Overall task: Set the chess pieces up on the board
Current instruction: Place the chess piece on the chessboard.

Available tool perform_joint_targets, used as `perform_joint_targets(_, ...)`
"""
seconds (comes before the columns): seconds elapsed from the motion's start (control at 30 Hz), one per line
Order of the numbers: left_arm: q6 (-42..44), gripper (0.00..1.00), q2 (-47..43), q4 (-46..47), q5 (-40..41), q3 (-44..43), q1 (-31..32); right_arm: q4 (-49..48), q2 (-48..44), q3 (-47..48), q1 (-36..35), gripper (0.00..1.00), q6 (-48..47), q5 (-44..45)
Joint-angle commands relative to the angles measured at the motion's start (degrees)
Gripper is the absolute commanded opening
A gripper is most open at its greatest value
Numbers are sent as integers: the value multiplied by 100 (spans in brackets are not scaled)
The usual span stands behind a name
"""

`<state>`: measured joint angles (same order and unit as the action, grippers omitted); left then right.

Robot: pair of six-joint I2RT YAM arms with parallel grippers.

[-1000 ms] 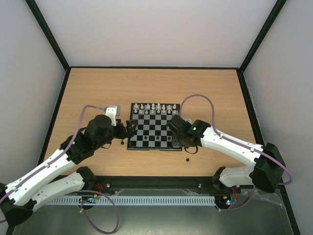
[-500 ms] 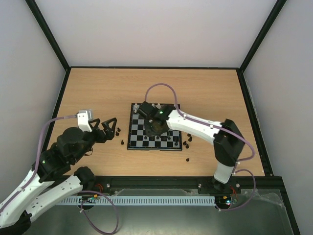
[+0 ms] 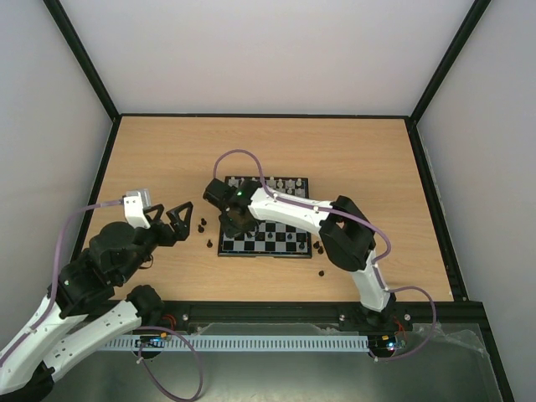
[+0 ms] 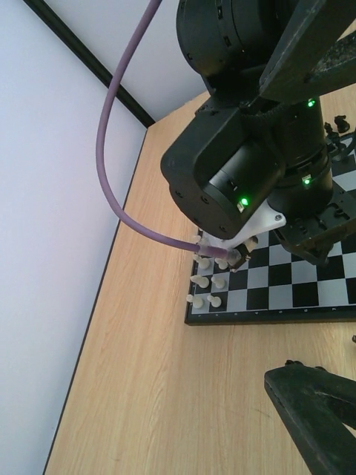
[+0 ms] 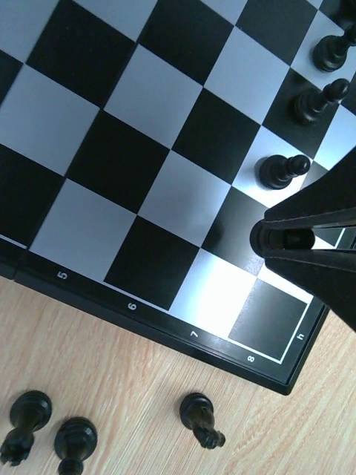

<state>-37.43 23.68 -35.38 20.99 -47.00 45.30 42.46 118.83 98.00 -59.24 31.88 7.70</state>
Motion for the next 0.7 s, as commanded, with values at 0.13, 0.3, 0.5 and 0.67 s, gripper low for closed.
perform_joint_targets(0.13, 90, 100, -112, -82, 134, -170, -39, 483, 356, 263, -56, 2, -114, 42)
perform_joint_targets(0.3, 103, 100, -112, -69, 108, -162, -39, 491, 471, 261, -61, 2, -95, 50)
perform_joint_targets(0.5, 106, 99, -109, -65, 107, -152, -39, 438, 484, 206, -67, 2, -93, 14)
perform_joint_targets(0.67, 113, 100, -116, -56, 107, -136, -39, 383, 509, 169, -74, 2, -105, -41)
